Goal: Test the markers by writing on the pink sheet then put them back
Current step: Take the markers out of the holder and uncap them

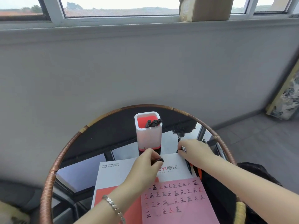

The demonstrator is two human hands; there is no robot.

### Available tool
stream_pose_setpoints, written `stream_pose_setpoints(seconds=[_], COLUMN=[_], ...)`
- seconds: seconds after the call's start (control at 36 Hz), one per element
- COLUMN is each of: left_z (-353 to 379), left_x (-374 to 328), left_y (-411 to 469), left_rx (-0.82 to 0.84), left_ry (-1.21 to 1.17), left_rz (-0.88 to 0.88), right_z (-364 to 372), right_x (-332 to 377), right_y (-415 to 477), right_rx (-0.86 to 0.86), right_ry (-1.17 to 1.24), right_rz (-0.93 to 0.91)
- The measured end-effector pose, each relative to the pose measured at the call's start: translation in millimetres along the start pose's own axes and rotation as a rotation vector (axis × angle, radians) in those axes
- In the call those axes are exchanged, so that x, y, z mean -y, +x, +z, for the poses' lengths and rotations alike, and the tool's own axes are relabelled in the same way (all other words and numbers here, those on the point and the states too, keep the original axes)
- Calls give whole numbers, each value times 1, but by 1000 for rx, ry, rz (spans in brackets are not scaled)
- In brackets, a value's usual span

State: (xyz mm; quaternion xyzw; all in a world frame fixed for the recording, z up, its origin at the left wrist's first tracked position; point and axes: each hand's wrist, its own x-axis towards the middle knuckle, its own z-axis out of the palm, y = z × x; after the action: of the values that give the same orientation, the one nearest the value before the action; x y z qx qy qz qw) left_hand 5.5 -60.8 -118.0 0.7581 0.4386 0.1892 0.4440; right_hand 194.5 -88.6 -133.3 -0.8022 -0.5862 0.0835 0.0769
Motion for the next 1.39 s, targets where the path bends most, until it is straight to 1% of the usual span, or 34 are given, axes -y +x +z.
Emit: stream_pose_setpoints(seconds=[0.11,0.25,0.33,0.42,0.47,0.58,0.64,0.69,0.75,0.86,0.92,1.08,1.11,1.22,1.28,1.33,1.39], left_z=[21,49,57,58,56,38,24,9,-6,-32,-42,-57,-58,-60,-59,-57,-54], left_x=[-5,-14,-18,-18,-17,-13,-11,-8,-5,4,8,12,11,2,-4,-14,-25], left_y=[16,37,44,45,44,37,32,26,20,9,4,-7,-8,-10,-11,-11,-12], left_rx=[-40,-38,-44,4,14,-80,-121,-138,-143,-175,-186,-222,-235,-309,-338,-337,-306], left_ry=[31,150,202,217,267,370,363,349,349,344,332,301,296,225,156,73,-14], left_rz=[22,56,67,93,115,149,135,102,72,38,28,63,82,187,242,304,368], right_z=[-3,-13,-21,-31,-38,-51,-56,-59,-61,-61,-59,-58,-63,-96,-113,-125,-129], right_x=[-9,-16,-19,-13,-5,17,29,40,50,64,68,73,74,82,84,86,86], right_y=[1,1,-1,-6,-8,-8,-5,0,8,21,24,26,23,-2,-16,-29,-38], right_rx=[-58,-98,-115,-149,-180,-295,-376,-415,-394,-270,-272,-473,-520,-675,-733,-735,-684], right_ry=[19,157,228,304,364,390,338,296,276,217,200,196,231,516,583,622,656], right_rz=[11,51,40,8,-31,-169,-253,-314,-337,-319,-312,-339,-350,-403,-458,-494,-513])
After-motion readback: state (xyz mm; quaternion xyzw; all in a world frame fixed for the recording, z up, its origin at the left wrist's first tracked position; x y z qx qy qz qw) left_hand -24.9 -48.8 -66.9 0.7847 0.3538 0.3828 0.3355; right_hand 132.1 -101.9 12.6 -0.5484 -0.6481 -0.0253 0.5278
